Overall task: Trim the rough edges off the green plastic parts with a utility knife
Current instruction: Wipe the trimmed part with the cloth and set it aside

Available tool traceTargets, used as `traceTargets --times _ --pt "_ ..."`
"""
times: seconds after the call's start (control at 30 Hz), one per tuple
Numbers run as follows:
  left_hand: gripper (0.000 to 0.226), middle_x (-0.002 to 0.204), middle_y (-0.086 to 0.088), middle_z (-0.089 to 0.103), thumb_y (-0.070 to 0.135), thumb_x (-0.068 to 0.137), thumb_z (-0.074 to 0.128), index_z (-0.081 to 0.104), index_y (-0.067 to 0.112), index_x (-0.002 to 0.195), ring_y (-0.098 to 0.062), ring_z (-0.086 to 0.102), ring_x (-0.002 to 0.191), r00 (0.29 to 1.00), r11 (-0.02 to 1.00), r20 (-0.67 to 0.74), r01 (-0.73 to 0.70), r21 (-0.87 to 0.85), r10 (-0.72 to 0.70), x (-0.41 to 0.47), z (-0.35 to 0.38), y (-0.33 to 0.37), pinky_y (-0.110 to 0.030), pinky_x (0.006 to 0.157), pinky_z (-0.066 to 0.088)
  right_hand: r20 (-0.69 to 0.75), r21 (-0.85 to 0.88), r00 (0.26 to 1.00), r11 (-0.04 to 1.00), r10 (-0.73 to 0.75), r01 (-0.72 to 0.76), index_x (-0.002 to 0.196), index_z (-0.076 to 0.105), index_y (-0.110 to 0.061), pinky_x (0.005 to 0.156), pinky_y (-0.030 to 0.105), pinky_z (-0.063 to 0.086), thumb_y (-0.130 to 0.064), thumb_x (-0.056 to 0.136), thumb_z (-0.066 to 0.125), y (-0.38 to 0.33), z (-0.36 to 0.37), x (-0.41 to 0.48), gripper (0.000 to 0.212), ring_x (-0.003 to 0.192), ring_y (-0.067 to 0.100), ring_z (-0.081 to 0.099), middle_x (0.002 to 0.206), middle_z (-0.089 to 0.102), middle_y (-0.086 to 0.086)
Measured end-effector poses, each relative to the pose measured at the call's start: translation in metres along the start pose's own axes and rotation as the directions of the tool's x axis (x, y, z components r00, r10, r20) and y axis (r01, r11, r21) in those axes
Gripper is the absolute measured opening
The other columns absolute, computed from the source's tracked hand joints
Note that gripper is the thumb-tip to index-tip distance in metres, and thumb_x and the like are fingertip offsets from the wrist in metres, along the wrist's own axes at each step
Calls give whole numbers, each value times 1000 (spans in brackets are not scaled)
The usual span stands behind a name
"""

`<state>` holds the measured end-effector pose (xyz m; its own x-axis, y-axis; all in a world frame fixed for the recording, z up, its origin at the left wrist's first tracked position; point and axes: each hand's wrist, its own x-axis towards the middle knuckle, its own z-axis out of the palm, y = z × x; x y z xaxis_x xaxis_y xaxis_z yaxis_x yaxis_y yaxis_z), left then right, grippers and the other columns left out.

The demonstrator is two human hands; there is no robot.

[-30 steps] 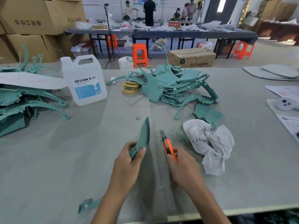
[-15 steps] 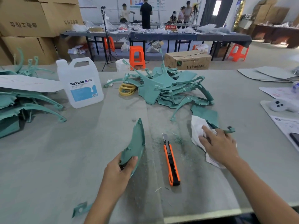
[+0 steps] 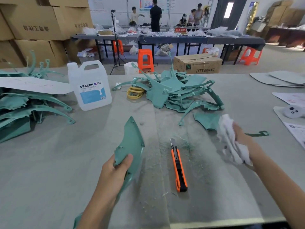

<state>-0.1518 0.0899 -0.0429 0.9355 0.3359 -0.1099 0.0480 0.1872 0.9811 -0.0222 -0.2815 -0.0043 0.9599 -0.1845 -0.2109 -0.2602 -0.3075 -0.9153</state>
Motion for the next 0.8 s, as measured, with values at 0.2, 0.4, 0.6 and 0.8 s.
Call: traceTargets --times 0.2,0.4,0.6,0.8 --pt "30 115 -16 74 11 73 76 78 13 103 -27 73 100 968 957 249 79 -279 -7 -22 27 41 -31 77 60 -76 57 893 892 -444 448 91 60 -24 47 10 42 -12 87 61 -58 86 -61 12 58 -4 55 84 62 -7" --pt "34 120 -13 72 12 80 70 75 21 112 -32 70 110 945 971 315 -11 -238 88 -36 36 60 -37 87 59 66 25 734 736 -676 676 131 61 -37 85 7 45 -21 89 39 -93 158 -118 50 103 -15 58 113 69 -21" --pt "28 119 -25 68 16 90 67 70 17 118 -29 66 110 908 992 402 -125 -15 120 -44 33 61 -60 104 47 -171 152 673 655 -720 740 129 57 -41 85 11 44 -29 88 38 -120 160 -123 46 103 -10 60 115 63 -33" --pt "35 97 -8 77 3 75 69 79 25 100 -20 75 85 886 974 442 -43 -221 140 -35 40 74 -28 70 59 90 117 499 507 -862 854 139 50 -47 92 23 51 -19 92 43 -75 175 -160 55 117 0 61 133 61 -22"
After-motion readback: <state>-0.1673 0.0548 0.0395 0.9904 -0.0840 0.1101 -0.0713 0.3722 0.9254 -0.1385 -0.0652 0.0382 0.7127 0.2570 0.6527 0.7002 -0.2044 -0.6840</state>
